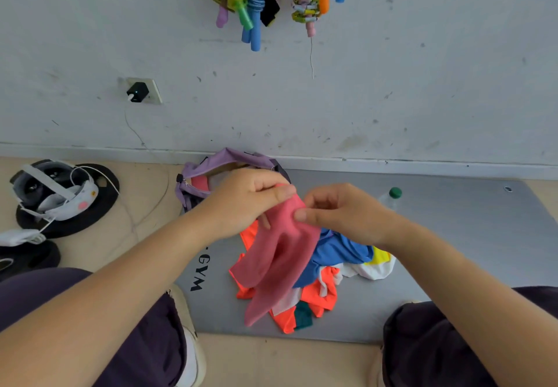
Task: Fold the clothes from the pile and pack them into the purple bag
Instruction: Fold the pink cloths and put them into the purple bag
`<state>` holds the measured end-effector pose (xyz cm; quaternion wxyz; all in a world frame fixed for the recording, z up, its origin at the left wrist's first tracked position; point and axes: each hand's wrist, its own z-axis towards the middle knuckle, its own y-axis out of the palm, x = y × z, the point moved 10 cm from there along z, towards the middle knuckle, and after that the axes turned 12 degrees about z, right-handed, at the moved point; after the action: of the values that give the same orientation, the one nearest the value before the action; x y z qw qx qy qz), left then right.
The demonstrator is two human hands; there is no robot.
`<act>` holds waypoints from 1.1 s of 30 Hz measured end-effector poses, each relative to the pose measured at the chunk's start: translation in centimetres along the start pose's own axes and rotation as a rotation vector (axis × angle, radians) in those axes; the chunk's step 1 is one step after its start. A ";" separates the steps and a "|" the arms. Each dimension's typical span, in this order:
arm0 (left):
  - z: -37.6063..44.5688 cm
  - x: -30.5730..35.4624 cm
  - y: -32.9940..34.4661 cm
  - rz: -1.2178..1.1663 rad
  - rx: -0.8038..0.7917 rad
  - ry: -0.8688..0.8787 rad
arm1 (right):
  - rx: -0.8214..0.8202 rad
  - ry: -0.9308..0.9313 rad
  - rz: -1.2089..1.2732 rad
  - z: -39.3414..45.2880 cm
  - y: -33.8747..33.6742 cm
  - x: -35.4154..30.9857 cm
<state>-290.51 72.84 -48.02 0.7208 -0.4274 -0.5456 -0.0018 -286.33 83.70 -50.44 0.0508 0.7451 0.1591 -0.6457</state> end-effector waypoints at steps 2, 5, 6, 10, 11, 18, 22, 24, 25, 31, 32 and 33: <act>0.2 -0.3 -1.9 0.056 0.103 -0.004 | 0.017 -0.001 -0.001 0.1 -0.5 -0.1; 0.6 -3.3 -5.3 -0.011 0.355 -0.174 | 0.007 0.073 -0.178 0.2 -1.6 0.8; 0.5 -4.8 -6.5 -0.061 0.444 -0.262 | -0.019 0.115 -0.270 0.1 -1.8 1.4; 1.0 -5.6 -6.8 -0.057 0.373 -0.289 | -0.068 0.134 -0.222 -0.2 -1.5 1.9; 1.3 -4.7 -5.1 -0.041 0.230 -0.219 | -0.057 0.105 -0.142 -0.2 -1.3 1.4; 0.2 -1.0 2.8 -0.063 -0.182 -0.036 | -0.009 0.012 0.186 -0.2 -0.3 -0.5; 1.1 -2.9 -2.6 -0.204 0.174 -0.156 | -0.002 0.050 0.128 -0.3 -1.0 0.2; 0.3 -5.2 -6.6 -0.299 0.487 -0.277 | -0.009 0.068 0.101 -0.4 -1.3 0.5; -0.3 -6.2 -8.2 -0.286 0.613 -0.336 | -0.004 0.072 0.100 -0.4 -1.4 0.6; 0.9 -4.1 -3.5 -0.148 0.214 -0.228 | -0.009 0.003 0.178 -0.5 -0.9 -0.4; 0.8 -2.7 -0.9 -0.152 0.047 -0.158 | -0.008 -0.008 0.194 -0.5 -0.8 -0.5; 0.4 -1.7 1.4 -0.155 -0.095 -0.109 | -0.011 -0.015 0.215 -0.5 -0.7 -0.6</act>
<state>-290.85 73.18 -50.22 0.6668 -0.4171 -0.6147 -0.0599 -286.12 84.40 -49.68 0.1251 0.7528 0.0817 -0.6411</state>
